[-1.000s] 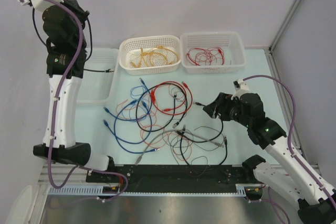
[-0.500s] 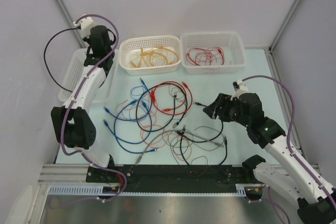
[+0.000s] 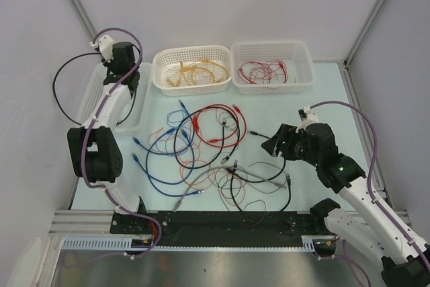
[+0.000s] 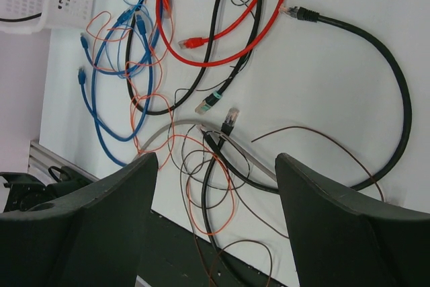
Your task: Untangle the cables
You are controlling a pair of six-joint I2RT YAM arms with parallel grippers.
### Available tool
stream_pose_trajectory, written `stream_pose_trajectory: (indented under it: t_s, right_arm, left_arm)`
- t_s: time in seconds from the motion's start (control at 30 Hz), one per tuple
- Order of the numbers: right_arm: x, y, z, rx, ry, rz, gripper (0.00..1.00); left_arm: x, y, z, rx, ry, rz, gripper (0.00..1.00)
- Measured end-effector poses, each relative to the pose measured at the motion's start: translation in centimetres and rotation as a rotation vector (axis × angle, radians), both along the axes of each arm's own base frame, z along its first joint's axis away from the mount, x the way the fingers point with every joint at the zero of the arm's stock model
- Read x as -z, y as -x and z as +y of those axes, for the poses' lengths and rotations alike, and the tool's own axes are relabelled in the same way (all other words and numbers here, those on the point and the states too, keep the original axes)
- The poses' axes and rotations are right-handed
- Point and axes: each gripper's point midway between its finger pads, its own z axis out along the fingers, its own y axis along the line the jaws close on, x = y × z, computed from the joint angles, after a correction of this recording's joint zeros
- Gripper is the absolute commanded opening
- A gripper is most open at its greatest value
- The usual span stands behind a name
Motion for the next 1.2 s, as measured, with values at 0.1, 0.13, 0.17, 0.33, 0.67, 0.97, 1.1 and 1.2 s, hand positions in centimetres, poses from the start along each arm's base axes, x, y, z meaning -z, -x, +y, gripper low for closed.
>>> stream_pose_trajectory:
  t_s: [0.1, 0.13, 0.17, 0.33, 0.67, 0.97, 1.1, 1.2]
  right_arm:
    - [-0.1, 0.1, -0.2, 0.006, 0.002, -0.004, 0.76]
    - [-0.1, 0.1, -0.2, 0.009, 0.003, -0.004, 0.76]
    - [0.0, 0.1, -0.2, 0.009, 0.004, -0.002, 0.76]
    - [0.6, 0.2, -0.3, 0.010, 0.011, 0.011, 0.76]
    - [0.3, 0.6, -0.5, 0.014, -0.008, -0.004, 0.76]
    - [-0.5, 0.8, -0.7, 0.018, -0.020, -0.032, 0.76]
    - [-0.9, 1.1, -1.1, 0.026, -0.023, -0.048, 0.76]
    - [-1.2, 1.4, -1.5, 0.040, -0.024, -0.064, 0.76]
  left_arm:
    - [1.9, 0.1, 0.2, 0.002, 0.030, 0.049, 0.85]
    - [2.0, 0.2, 0.1, 0.007, 0.035, 0.055, 0.89]
    - [2.1, 0.2, -0.1, 0.014, 0.043, 0.055, 0.90]
    - [1.1, 0.3, -1.3, 0.060, 0.064, 0.031, 0.89]
    - [-5.1, 5.2, -4.6, 0.133, 0.034, -0.088, 1.00]
    - [-9.4, 15.4, -19.0, 0.546, 0.034, -0.244, 0.99]
    - [-1.1, 19.3, -28.5, 0.868, 0.036, -0.053, 0.86]
    - [4.3, 22.0, -34.6, 1.072, 0.023, 0.097, 0.83]
